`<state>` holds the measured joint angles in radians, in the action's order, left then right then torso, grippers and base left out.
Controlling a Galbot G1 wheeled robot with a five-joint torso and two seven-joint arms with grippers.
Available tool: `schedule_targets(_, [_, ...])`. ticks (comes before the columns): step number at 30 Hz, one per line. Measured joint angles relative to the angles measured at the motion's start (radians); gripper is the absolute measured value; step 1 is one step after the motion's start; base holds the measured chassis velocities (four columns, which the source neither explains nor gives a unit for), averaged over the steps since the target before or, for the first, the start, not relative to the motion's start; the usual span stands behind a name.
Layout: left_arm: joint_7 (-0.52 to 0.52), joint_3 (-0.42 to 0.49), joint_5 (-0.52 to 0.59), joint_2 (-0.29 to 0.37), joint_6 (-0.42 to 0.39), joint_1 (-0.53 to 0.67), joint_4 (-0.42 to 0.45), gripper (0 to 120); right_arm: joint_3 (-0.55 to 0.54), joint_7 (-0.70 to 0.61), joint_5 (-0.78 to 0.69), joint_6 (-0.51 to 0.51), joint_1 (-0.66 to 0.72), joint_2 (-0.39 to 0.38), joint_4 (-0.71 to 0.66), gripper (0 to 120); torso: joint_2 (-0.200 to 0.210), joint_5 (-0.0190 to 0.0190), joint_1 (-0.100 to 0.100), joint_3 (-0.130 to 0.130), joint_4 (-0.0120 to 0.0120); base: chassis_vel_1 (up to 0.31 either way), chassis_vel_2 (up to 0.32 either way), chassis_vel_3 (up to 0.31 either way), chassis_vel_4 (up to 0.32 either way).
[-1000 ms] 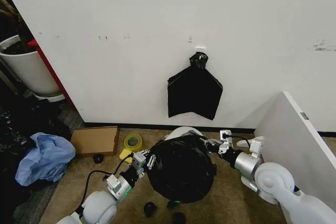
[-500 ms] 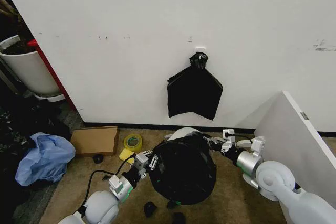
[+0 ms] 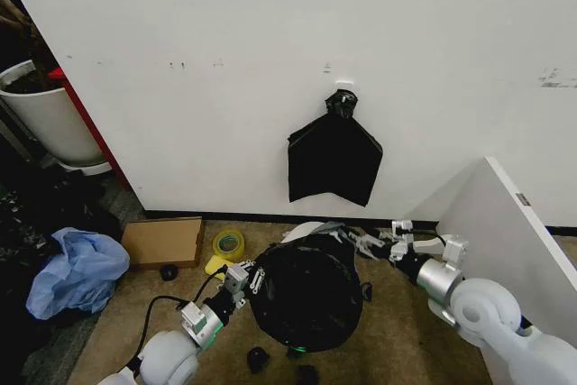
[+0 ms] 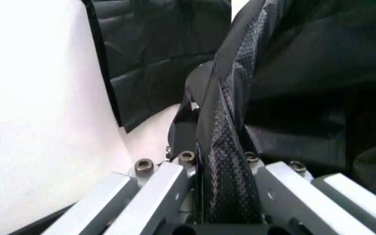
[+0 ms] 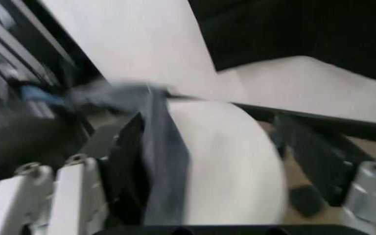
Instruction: Place the garbage bag over the trash bin.
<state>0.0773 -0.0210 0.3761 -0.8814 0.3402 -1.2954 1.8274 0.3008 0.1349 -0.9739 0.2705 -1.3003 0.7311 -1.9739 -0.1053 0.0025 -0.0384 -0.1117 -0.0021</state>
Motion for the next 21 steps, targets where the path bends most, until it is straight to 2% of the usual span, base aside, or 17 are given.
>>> schedule_targets(1, [0.000,0.000,0.000,0.000,0.000,0.000,0.000,1,0.000,0.000,0.000,0.000,0.000,0.000,0.000,80,0.000,0.0000,0.000,0.000,0.0000,0.000,0.000,0.000,0.000])
schedule_targets(6, [-0.017,-0.007,0.005,-0.003,-0.019,-0.003,0.009,1,0.017,0.002,0.048,0.014,-0.014,-0.003,-0.002,98,0.000,0.0001,0.000,0.000,0.0000,0.000,0.000,0.000,0.000])
schedule_targets(8, [-0.031,-0.009,0.014,-0.006,-0.036,-0.005,0.014,1,0.025,-0.013,0.039,0.004,-0.017,0.001,-0.010,99,0.000,0.0001,0.000,0.000,0.0000,0.000,0.000,0.000,0.000])
schedule_targets(13, [-0.152,-0.018,0.069,-0.042,-0.174,-0.012,0.038,1,0.084,-0.180,0.043,-0.034,-0.057,0.040,-0.115,100,0.000,0.0000,0.000,0.000,0.0003,0.000,0.000,0.000,0.000])
schedule_targets(15, [-0.203,-0.011,0.097,-0.060,-0.220,0.001,0.039,1,0.088,-0.250,0.086,-0.023,-0.085,0.054,-0.180,98,0.000,0.0001,0.000,0.000,0.0002,0.000,0.000,0.000,0.000])
schedule_targets(17, [-0.220,-0.006,0.107,-0.066,-0.234,0.007,0.040,1,0.086,-0.272,0.098,-0.013,-0.092,0.057,-0.200,94,0.000,0.0001,0.000,0.000,0.0001,0.000,0.000,0.000,0.000])
schedule_targets(19, [-0.287,0.026,0.133,-0.097,-0.280,0.048,0.040,1,0.054,-0.398,0.130,0.070,-0.123,0.083,-0.304,84,0.000,-0.0001,0.000,0.000,0.0001,0.000,0.000,0.000,0.000])
schedule_targets(21, [-0.332,0.051,0.136,-0.126,-0.310,0.090,0.031,1,0.028,-0.438,0.143,0.126,-0.141,0.096,-0.357,75,0.000,0.0000,0.000,0.000,0.0000,0.000,0.000,0.000,0.000])
